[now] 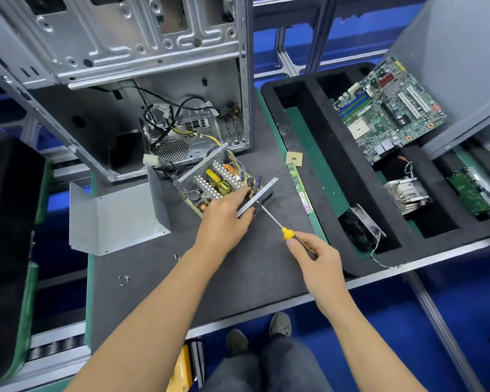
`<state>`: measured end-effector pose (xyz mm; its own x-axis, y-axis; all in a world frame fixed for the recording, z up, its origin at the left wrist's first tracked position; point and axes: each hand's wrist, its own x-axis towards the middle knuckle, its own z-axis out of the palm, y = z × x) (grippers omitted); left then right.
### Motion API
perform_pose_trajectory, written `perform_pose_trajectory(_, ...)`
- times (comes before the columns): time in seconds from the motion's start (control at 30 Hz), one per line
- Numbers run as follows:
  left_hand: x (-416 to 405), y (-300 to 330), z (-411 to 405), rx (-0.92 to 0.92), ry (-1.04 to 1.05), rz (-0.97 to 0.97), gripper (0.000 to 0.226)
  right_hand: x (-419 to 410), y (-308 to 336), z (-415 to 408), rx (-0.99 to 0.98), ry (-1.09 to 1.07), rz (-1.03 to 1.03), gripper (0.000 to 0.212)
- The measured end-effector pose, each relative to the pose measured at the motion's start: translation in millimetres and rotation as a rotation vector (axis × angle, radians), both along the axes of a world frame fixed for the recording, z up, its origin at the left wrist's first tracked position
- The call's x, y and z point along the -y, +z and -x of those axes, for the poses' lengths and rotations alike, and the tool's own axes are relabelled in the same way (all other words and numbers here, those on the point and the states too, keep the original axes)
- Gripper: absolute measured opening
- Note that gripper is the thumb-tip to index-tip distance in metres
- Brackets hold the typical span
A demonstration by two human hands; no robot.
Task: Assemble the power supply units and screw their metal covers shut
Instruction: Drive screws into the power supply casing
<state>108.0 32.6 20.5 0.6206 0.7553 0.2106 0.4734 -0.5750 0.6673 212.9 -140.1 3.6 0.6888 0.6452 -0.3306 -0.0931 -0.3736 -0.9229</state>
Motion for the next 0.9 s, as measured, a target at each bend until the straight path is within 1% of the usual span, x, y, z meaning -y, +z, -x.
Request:
perform_pose_trajectory(0.07,0,-1,0,-0.002,0.008,0.007,0.040,0,0,-3,0.000,-0.018,-0.039,0.013)
perform_pose_trajectory(0.13,-1,-2,0,-0.006,0.010,0.015,0.040,-1,3,-4,-0.036,-0.029,-0.034,0.011)
perform_pose_trajectory(0.17,-1,-2,0,-0.008,0.010,0.020,0.040,-1,5,-3,-0.061,-0.018,-0.013,0.013)
perform_pose_trajectory(0.23,0,-2,0,-0.009,0.013,0.029,0.042,-1,8,-1,-0.088,0.026,0.049,0.034)
perform_pose_trajectory(0.27,0,-3,0,-0.010,0.015,0.033,0.043,-1,9,0,-0.074,0.044,0.079,0.040)
perform_pose_trajectory(0.3,-1,-3,0,-0.010,0.017,0.037,0.043,-1,10,1,-0.054,0.049,0.090,0.039)
perform_pose_trajectory(0.33,-1,-3,0,-0.008,0.018,0.038,0.042,-1,12,1,-0.034,0.043,0.079,0.033)
perform_pose_trajectory(0.4,0,-3,0,-0.003,0.019,0.039,0.042,1,15,1,0.025,0.038,0.056,0.008)
perform_pose_trajectory(0.43,0,-2,0,0.000,0.020,0.041,0.042,1,16,2,0.079,0.053,0.061,0.007)
perform_pose_trajectory(0.47,0,-2,0,0.002,0.021,0.042,0.042,3,15,5,0.140,0.063,0.054,0.019)
perform_pose_trajectory(0.5,0,-2,0,0.001,0.022,0.043,0.042,5,14,7,0.190,0.046,0.031,0.025)
perform_pose_trajectory(0.57,0,-3,0,-0.005,0.026,0.055,0.041,5,15,6,0.250,-0.017,-0.015,0.029)
perform_pose_trajectory(0.63,0,-3,0,-0.006,0.025,0.066,0.041,5,17,1,0.216,-0.040,-0.012,0.026)
perform_pose_trajectory(0.73,0,-3,0,-0.003,0.029,0.057,0.041,4,16,-15,0.033,0.054,0.034,0.014)
perform_pose_trajectory(0.8,0,-4,0,0.002,0.030,0.054,0.041,5,17,-22,-0.028,0.098,0.046,0.013)
perform_pose_trajectory(0.83,0,-4,0,0.002,0.028,0.055,0.042,4,17,-25,0.031,0.116,0.049,0.012)
perform_pose_trajectory(0.9,0,-3,0,0.000,0.027,0.054,0.041,2,15,-30,0.326,0.146,0.047,0.008)
